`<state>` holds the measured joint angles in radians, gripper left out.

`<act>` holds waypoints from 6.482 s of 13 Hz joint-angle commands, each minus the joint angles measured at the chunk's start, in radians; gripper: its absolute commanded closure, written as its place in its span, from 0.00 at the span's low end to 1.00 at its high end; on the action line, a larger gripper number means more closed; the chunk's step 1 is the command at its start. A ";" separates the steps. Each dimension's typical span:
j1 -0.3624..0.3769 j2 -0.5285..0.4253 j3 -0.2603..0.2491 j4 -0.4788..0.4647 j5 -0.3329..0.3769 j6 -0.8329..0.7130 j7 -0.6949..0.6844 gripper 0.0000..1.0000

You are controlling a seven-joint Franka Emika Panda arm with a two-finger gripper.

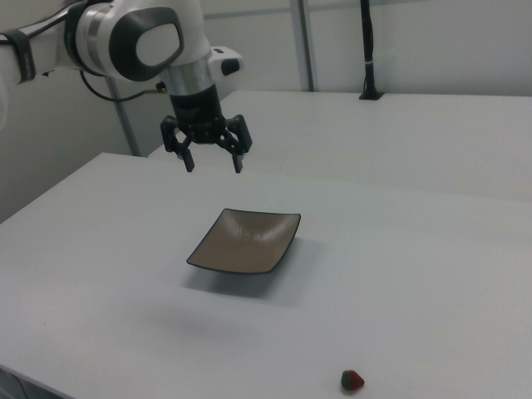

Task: Strawberries on a ceramic plate
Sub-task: 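Move the open gripper toward the red strawberry on the table, then lower the open gripper over the red strawberry, then close the gripper around the strawberry, then lift the held strawberry off the table, then carry the strawberry over the brown ceramic plate and lower it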

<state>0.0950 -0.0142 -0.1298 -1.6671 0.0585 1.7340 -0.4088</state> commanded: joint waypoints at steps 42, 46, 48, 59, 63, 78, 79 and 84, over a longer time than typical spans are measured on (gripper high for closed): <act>-0.098 0.258 -0.353 -0.444 -0.258 0.592 -0.683 0.00; -0.100 0.276 -0.353 -0.444 -0.258 0.593 -0.711 0.32; -0.100 0.276 -0.353 -0.444 -0.258 0.592 -0.720 0.60; -0.064 0.203 -0.347 -0.295 -0.238 0.368 -0.711 0.92; -0.043 0.184 -0.338 -0.148 -0.082 0.172 -0.670 0.87; -0.024 0.192 0.039 -0.011 0.053 0.200 0.128 0.87; -0.005 0.200 0.050 -0.017 0.055 0.235 0.178 0.87; 0.015 0.238 0.078 -0.066 0.055 0.386 0.208 0.86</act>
<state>0.1011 0.2153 -0.0628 -1.6926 0.0966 2.0305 -0.2164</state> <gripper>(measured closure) 0.621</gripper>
